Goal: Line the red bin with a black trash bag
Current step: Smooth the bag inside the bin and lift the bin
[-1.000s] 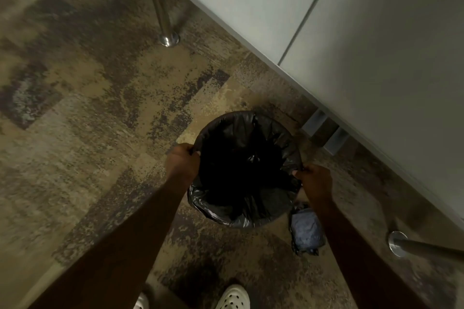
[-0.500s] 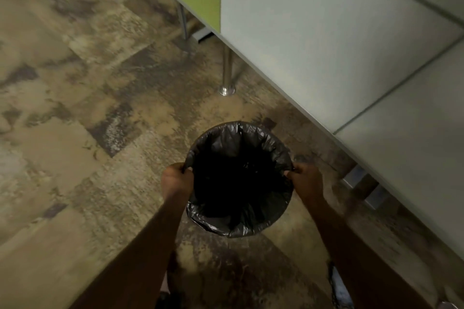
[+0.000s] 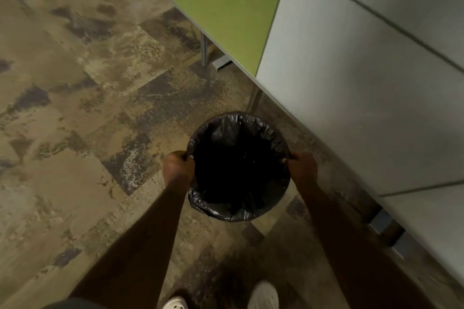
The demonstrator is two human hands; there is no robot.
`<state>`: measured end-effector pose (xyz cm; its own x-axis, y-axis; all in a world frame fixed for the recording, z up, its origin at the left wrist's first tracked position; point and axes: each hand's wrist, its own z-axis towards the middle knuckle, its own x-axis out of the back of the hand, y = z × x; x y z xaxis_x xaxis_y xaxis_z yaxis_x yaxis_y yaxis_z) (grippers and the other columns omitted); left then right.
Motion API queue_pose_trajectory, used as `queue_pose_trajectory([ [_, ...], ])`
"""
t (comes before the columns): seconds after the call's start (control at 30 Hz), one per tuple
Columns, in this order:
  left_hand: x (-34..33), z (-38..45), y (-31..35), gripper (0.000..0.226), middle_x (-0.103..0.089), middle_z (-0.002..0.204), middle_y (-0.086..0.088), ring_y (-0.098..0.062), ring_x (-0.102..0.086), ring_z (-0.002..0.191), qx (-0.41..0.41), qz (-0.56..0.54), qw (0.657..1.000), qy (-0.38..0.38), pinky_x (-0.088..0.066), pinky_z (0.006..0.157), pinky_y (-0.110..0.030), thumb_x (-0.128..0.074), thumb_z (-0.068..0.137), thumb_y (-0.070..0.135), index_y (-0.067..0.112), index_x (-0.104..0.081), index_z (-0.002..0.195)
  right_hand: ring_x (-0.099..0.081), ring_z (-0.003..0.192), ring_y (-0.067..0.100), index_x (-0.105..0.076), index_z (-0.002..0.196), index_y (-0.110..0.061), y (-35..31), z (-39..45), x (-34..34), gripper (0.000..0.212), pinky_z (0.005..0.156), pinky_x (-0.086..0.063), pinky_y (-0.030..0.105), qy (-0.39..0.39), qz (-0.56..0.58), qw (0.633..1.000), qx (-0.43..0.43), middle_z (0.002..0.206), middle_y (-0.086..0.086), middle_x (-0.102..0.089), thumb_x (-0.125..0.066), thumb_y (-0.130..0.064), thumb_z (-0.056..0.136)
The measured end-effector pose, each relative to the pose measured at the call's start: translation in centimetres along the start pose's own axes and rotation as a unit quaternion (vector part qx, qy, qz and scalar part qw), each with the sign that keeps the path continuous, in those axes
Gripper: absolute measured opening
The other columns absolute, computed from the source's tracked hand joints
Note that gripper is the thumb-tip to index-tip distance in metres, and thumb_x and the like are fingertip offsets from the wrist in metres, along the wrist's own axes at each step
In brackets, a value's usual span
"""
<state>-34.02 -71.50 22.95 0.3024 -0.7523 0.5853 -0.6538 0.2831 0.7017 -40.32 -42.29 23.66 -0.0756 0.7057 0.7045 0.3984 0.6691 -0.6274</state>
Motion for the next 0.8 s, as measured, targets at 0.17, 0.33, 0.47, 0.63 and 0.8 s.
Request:
queue_pose_trajectory([
  [0.17, -2.9, 7.4, 0.6, 0.02, -0.07, 0.079, -0.009, -0.026, -0.066, 0.075, 0.014, -0.009, 1.0, 0.002, -0.049, 0.066, -0.028, -0.061, 0.093, 0.016, 0.009, -0.077, 0.101, -0.069, 0.084, 0.042, -0.073, 0.098, 0.006, -1.7, 8.2, -4.0, 0.024, 0.076, -0.059, 0.049, -0.003, -0.021, 1.0, -0.005, 0.093, 0.031, -0.07, -0.069, -0.011, 0.081],
  [0.33, -7.7, 15.1, -0.5, 0.021, -0.073, 0.082, -0.01, -0.026, -0.069, 0.075, 0.019, -0.01, 1.0, 0.001, -0.058, 0.069, -0.033, -0.061, 0.093, 0.017, 0.008, -0.077, 0.101, -0.07, 0.086, 0.035, -0.076, 0.095, 0.0, -1.3, 15.9, -9.1, 0.02, 0.077, -0.056, 0.043, -0.009, -0.041, 0.999, -0.003, 0.092, 0.023, -0.073, -0.07, -0.013, 0.081],
  [0.47, -11.0, 19.2, -1.4, 0.019, -0.063, 0.062, 0.004, -0.012, -0.061, 0.057, 0.026, -0.009, 0.999, 0.033, -0.045, 0.053, -0.019, -0.063, 0.091, 0.018, 0.009, -0.078, 0.098, -0.07, 0.082, 0.033, -0.077, 0.094, -0.006, -0.3, 20.0, -12.0, 0.017, 0.074, -0.056, 0.04, -0.01, -0.042, 0.999, 0.0, 0.089, 0.019, -0.074, -0.071, -0.013, 0.08],
  [0.63, -13.0, 21.8, -2.2, 0.017, -0.074, 0.079, -0.012, -0.029, -0.073, 0.075, 0.051, -0.013, 0.999, 0.009, -0.063, 0.07, -0.039, -0.066, 0.089, 0.017, 0.006, -0.078, 0.095, -0.069, 0.078, 0.032, -0.077, 0.096, -0.005, 0.7, 23.2, -13.8, 0.02, 0.071, -0.056, 0.036, -0.02, -0.038, 0.999, -0.013, 0.09, 0.018, -0.075, -0.072, -0.013, 0.079],
  [0.8, -14.0, 23.3, -2.4, 0.016, -0.074, 0.084, -0.011, -0.03, -0.073, 0.082, 0.048, 0.001, 0.999, 0.012, -0.063, 0.076, -0.041, -0.067, 0.089, 0.018, 0.008, -0.077, 0.097, -0.064, 0.073, 0.03, -0.075, 0.091, -0.001, 1.4, 24.3, -14.5, 0.016, 0.072, -0.056, 0.037, -0.019, -0.063, 0.998, 0.003, 0.088, 0.02, -0.073, -0.069, -0.013, 0.081],
])
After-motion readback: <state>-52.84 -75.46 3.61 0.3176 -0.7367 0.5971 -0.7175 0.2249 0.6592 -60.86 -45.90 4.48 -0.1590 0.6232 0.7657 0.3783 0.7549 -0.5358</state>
